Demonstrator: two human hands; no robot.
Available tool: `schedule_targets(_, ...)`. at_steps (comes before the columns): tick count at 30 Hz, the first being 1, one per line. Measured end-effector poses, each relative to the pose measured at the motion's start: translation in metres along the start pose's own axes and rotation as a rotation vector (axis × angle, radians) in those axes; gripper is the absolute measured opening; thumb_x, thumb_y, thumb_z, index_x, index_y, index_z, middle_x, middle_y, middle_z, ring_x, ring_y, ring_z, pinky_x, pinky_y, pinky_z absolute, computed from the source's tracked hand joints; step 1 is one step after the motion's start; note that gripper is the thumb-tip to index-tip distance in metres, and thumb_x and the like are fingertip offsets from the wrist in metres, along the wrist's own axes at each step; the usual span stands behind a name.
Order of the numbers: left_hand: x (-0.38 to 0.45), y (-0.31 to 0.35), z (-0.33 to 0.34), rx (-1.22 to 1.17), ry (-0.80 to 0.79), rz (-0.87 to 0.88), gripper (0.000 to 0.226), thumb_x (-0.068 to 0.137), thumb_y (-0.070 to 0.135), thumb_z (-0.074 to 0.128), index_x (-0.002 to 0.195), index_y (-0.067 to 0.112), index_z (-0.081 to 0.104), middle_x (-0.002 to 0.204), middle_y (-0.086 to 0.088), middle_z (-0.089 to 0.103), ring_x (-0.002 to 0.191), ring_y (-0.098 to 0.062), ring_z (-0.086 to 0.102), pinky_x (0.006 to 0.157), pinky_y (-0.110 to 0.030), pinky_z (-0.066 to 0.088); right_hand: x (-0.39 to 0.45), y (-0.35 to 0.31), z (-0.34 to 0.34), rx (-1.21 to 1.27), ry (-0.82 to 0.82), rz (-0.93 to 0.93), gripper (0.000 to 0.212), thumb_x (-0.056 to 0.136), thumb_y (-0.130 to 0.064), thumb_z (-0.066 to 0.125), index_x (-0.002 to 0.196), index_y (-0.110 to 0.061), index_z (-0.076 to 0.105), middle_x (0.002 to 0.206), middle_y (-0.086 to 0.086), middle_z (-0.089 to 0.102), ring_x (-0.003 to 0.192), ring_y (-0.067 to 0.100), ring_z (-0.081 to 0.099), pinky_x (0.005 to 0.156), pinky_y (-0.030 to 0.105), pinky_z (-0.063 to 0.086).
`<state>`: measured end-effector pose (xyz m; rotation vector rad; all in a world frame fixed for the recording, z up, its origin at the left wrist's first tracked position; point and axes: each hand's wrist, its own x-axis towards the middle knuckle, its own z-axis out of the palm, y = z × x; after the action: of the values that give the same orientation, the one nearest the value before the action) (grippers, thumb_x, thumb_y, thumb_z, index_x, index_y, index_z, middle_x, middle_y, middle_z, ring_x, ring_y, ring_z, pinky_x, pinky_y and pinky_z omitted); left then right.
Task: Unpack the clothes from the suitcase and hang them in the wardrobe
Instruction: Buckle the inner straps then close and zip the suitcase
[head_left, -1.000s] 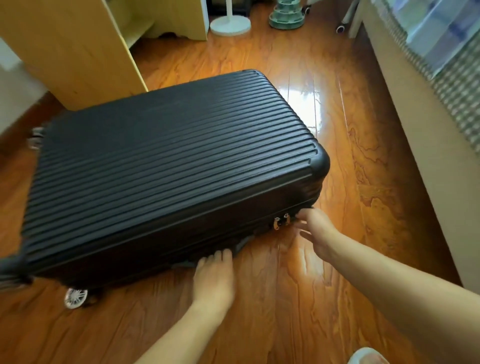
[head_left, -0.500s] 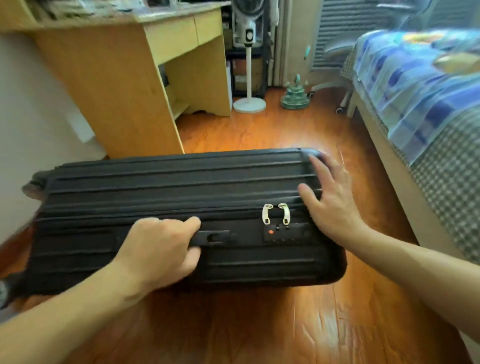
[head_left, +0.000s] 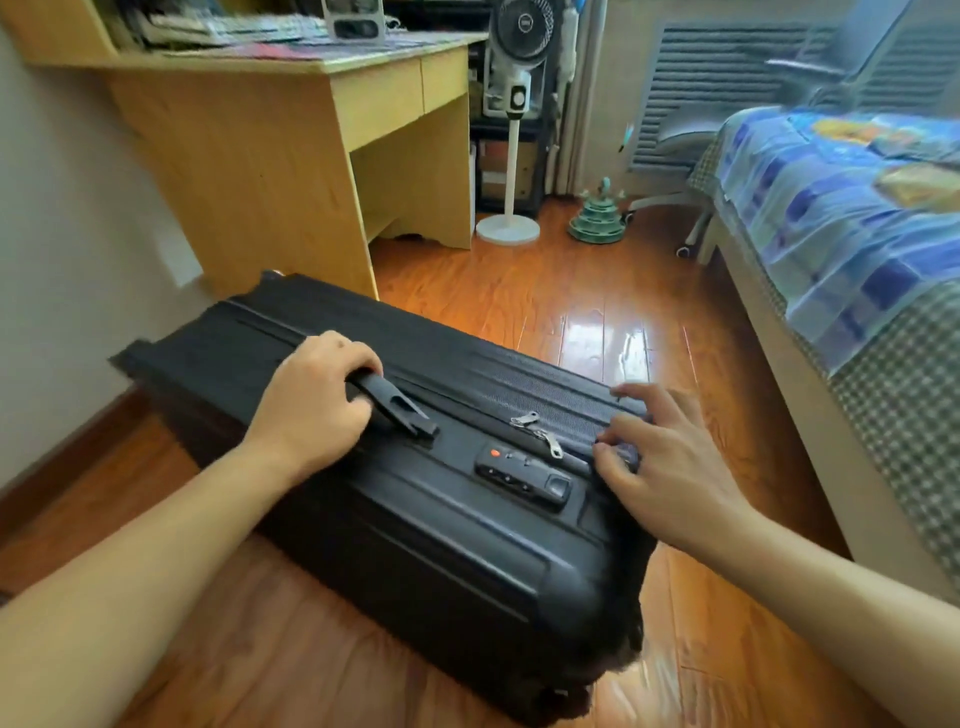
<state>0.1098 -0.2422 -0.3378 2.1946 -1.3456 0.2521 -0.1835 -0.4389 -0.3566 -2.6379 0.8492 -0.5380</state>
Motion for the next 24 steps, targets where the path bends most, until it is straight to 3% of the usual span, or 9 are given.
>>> schedule_targets(3, -0.016, -0.017, 0.016, -0.071, 0.057, -0.134, 0.039, 0.087, 0.003, 0.066, 0.12, 0.024, 0.068, 0.126, 0.0, 0.05, 0.125, -0.024, 0.04, 0.109, -0.033, 0.031, -0.006, -0.012, -0.002, 0.084, -0.13, 0.005, 0.049, 0.09, -0.052, 0.047, 0.133, -0.029, 0.053, 0.126, -0.021, 0.049, 0.143, 0.008, 0.022, 0.116, 0.035, 0.026)
schedule_targets(9, 0.0, -0.048, 0.01, -0.088, -0.02, -0.061, 0.036, 0.094, 0.004, 0.062, 0.126, 0.02, 0.065, 0.132, -0.001, 0.052, 0.131, -0.026, 0.043, 0.112, -0.033, 0.031, -0.028, -0.04, -0.001, 0.05, -0.221, -0.191, 0.048, 0.084, -0.058, 0.042, 0.121, -0.032, 0.057, 0.125, -0.025, 0.053, 0.121, -0.001, 0.041, 0.109, 0.03, 0.031)
schedule_targets(13, -0.012, -0.032, -0.01, 0.053, -0.127, -0.267, 0.056, 0.097, 0.0, 0.05, 0.146, 0.027, 0.052, 0.159, -0.011, 0.028, 0.149, -0.031, 0.019, 0.124, -0.045, 0.022, -0.02, -0.056, -0.009, 0.157, -0.369, -0.301, 0.025, 0.088, -0.046, 0.054, 0.105, -0.033, 0.066, 0.108, -0.023, 0.06, 0.11, 0.001, 0.052, 0.097, 0.027, 0.045)
schedule_targets(14, -0.023, -0.017, -0.015, 0.017, -0.106, -0.347, 0.065, 0.094, -0.006, 0.045, 0.149, 0.03, 0.048, 0.162, -0.009, 0.021, 0.15, -0.028, 0.014, 0.124, -0.042, 0.018, -0.019, -0.058, -0.012, 0.223, -0.408, -0.305, 0.017, 0.089, -0.038, 0.059, 0.101, -0.032, 0.068, 0.104, -0.021, 0.063, 0.106, 0.001, 0.057, 0.091, 0.026, 0.048)
schedule_targets(16, -0.054, 0.019, -0.021, -0.083, 0.046, -0.346, 0.069, 0.085, -0.01, 0.042, 0.143, 0.026, 0.056, 0.153, -0.005, 0.034, 0.142, -0.023, 0.025, 0.12, -0.035, 0.023, -0.007, -0.061, -0.013, 0.296, -0.4, -0.296, 0.01, 0.092, -0.024, 0.064, 0.097, -0.031, 0.068, 0.096, -0.018, 0.063, 0.091, 0.004, 0.061, 0.08, 0.025, 0.052)
schedule_targets(18, -0.085, 0.056, -0.016, -0.114, 0.139, -0.216, 0.048, 0.085, 0.01, 0.048, 0.128, 0.022, 0.067, 0.129, 0.004, 0.053, 0.123, -0.018, 0.043, 0.111, -0.038, 0.038, 0.016, -0.063, -0.005, 0.314, -0.34, -0.255, 0.024, 0.094, -0.013, 0.063, 0.107, -0.034, 0.065, 0.105, -0.02, 0.056, 0.081, 0.005, 0.059, 0.074, 0.023, 0.049)
schedule_targets(19, -0.096, 0.07, -0.012, -0.128, 0.103, -0.195, 0.044, 0.088, 0.029, 0.049, 0.128, 0.024, 0.066, 0.124, 0.01, 0.055, 0.119, -0.014, 0.045, 0.108, -0.039, 0.041, 0.028, -0.065, 0.001, 0.285, -0.348, -0.264, 0.036, 0.095, -0.01, 0.061, 0.118, -0.037, 0.063, 0.113, -0.021, 0.052, 0.082, 0.003, 0.058, 0.076, 0.019, 0.046)
schedule_targets(21, -0.11, 0.092, -0.002, -0.088, -0.072, -0.207, 0.071, 0.085, 0.069, 0.045, 0.141, 0.028, 0.051, 0.133, 0.015, 0.048, 0.129, -0.01, 0.039, 0.113, -0.036, 0.035, 0.051, -0.07, 0.015, 0.176, -0.419, -0.353, 0.051, 0.095, -0.007, 0.06, 0.135, -0.039, 0.056, 0.122, -0.02, 0.052, 0.093, -0.003, 0.054, 0.085, 0.016, 0.041)
schedule_targets(24, -0.119, 0.098, 0.011, 0.063, -0.141, -0.214, 0.106, 0.068, 0.092, 0.04, 0.151, 0.027, 0.033, 0.145, 0.013, 0.035, 0.138, -0.012, 0.026, 0.119, -0.033, 0.026, 0.067, -0.075, 0.025, 0.114, -0.462, -0.431, 0.036, 0.095, -0.017, 0.065, 0.125, -0.037, 0.067, 0.118, -0.02, 0.058, 0.101, -0.001, 0.055, 0.094, 0.025, 0.045)
